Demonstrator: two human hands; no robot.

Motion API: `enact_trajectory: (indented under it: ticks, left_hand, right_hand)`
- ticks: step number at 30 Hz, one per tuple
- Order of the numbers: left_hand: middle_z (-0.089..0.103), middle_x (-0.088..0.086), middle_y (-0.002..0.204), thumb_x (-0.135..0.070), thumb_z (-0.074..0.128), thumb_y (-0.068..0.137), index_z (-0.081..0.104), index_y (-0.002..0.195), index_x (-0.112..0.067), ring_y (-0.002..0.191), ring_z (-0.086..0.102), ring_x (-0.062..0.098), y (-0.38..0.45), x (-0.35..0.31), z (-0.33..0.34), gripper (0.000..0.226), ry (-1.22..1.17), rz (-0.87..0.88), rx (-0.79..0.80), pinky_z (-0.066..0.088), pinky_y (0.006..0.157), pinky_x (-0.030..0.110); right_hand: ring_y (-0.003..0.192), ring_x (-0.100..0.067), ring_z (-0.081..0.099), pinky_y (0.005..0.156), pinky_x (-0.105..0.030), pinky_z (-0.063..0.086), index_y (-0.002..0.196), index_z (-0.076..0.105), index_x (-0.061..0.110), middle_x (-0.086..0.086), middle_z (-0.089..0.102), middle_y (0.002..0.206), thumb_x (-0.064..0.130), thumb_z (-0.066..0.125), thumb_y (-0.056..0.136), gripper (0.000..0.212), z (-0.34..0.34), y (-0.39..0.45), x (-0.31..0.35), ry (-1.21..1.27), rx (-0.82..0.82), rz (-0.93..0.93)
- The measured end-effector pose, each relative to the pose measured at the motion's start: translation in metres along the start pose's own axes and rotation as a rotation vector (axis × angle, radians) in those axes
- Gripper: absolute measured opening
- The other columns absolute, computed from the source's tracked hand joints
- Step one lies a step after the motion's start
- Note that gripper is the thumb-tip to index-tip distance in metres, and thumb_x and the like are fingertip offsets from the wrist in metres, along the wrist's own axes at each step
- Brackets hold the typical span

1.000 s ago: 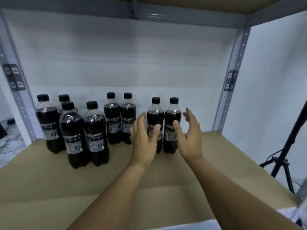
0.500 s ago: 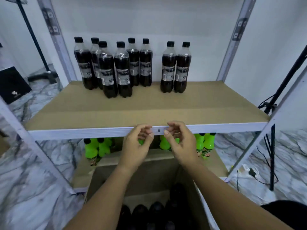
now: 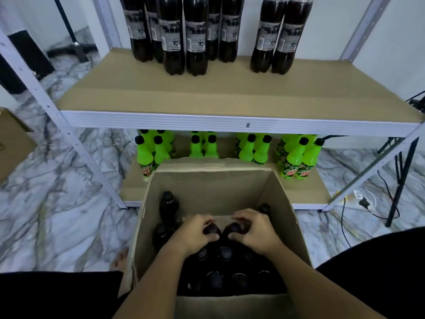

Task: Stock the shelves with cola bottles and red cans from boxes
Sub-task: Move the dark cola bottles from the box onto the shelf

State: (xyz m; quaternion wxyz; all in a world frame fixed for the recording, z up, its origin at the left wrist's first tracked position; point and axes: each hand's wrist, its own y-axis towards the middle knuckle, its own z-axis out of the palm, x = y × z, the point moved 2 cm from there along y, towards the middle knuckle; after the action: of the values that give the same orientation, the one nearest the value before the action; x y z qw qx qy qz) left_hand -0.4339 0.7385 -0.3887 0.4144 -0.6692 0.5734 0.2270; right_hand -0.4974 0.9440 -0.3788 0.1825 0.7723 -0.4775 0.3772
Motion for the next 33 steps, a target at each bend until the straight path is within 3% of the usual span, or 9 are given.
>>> enact_trajectory:
  ticks: [2,4,9,12,14,20,24,30,33]
  left_hand:
    - [0.07,-0.006,0.124,-0.018,0.084,0.084,0.069,0.131,-0.018,0.12,0.065,0.011,0.003,0.009,0.008,0.049,0.004,-0.028,-0.018,0.05,0.109,0.034]
    - [0.07,-0.004,0.127,-0.015,0.083,0.085,0.069,0.131,-0.017,0.12,0.065,0.012,0.004,0.014,0.011,0.048,-0.007,-0.04,-0.042,0.05,0.109,0.034]
    - [0.073,-0.001,0.121,-0.011,0.082,0.086,0.072,0.124,-0.015,0.114,0.067,0.01,0.003,0.017,0.014,0.04,0.011,-0.017,-0.082,0.054,0.104,0.036]
    - [0.073,-0.001,0.116,-0.016,0.079,0.088,0.071,0.119,-0.02,0.106,0.071,0.018,0.001,0.015,0.013,0.032,0.059,0.008,-0.082,0.058,0.094,0.041]
    - [0.07,0.001,0.121,-0.021,0.075,0.092,0.068,0.125,-0.019,0.113,0.066,0.02,-0.002,0.009,0.011,0.034,0.14,0.055,-0.077,0.054,0.097,0.039]
    - [0.067,-0.012,0.113,-0.034,0.069,0.096,0.065,0.121,-0.027,0.108,0.064,0.008,-0.009,-0.018,-0.016,0.026,0.099,0.2,-0.181,0.052,0.098,0.038]
    - [0.066,-0.017,0.113,-0.032,0.068,0.098,0.065,0.118,-0.03,0.109,0.061,-0.003,-0.01,-0.051,-0.046,0.02,0.029,0.283,-0.267,0.05,0.099,0.035]
    - [0.064,-0.01,0.113,-0.036,0.059,0.102,0.061,0.115,-0.029,0.108,0.063,0.005,-0.016,-0.125,-0.092,0.015,-0.056,0.428,-0.321,0.053,0.095,0.033]
    - [0.064,-0.009,0.112,-0.036,0.058,0.102,0.06,0.113,-0.029,0.108,0.061,0.006,-0.016,-0.165,-0.115,0.013,-0.071,0.495,-0.424,0.051,0.096,0.035]
  right_hand:
    - [0.105,-0.006,0.064,0.088,0.0,0.043,0.114,0.076,0.012,0.002,0.069,0.119,0.02,0.093,0.067,0.05,0.003,0.0,-0.003,-0.072,0.023,-0.009]
    - [0.107,-0.007,0.064,0.088,0.002,0.038,0.116,0.076,0.011,0.001,0.07,0.12,0.019,0.091,0.07,0.049,0.004,0.002,-0.005,-0.119,0.039,-0.018]
    - [0.121,-0.016,0.06,0.105,-0.026,0.046,0.127,0.069,0.009,-0.002,0.066,0.131,0.021,0.087,0.076,0.056,0.008,0.003,-0.01,-0.177,0.095,-0.026]
    - [0.121,-0.02,0.059,0.102,-0.024,0.045,0.127,0.068,0.006,-0.005,0.064,0.13,0.021,0.084,0.081,0.051,0.011,0.004,-0.011,-0.207,0.134,-0.05]
    - [0.12,-0.022,0.058,0.1,-0.026,0.045,0.126,0.066,0.006,-0.005,0.063,0.128,0.022,0.081,0.084,0.047,0.011,0.002,-0.009,-0.209,0.137,-0.066]
    - [0.107,-0.018,0.058,0.093,-0.025,0.045,0.117,0.065,0.011,-0.003,0.061,0.114,0.03,0.074,0.091,0.033,-0.013,0.004,0.016,-0.165,0.066,-0.162]
    - [0.103,-0.015,0.06,0.09,-0.028,0.048,0.115,0.064,0.013,-0.001,0.062,0.109,0.033,0.072,0.092,0.032,-0.044,0.007,0.048,-0.084,-0.022,-0.217]
    - [0.098,-0.012,0.064,0.09,-0.039,0.055,0.114,0.063,0.017,0.002,0.063,0.107,0.037,0.069,0.094,0.03,-0.104,0.018,0.105,0.044,-0.171,-0.3]
    - [0.103,-0.01,0.064,0.092,-0.041,0.055,0.114,0.066,0.012,0.001,0.066,0.108,0.034,0.069,0.094,0.03,-0.136,0.022,0.138,0.109,-0.273,-0.357]
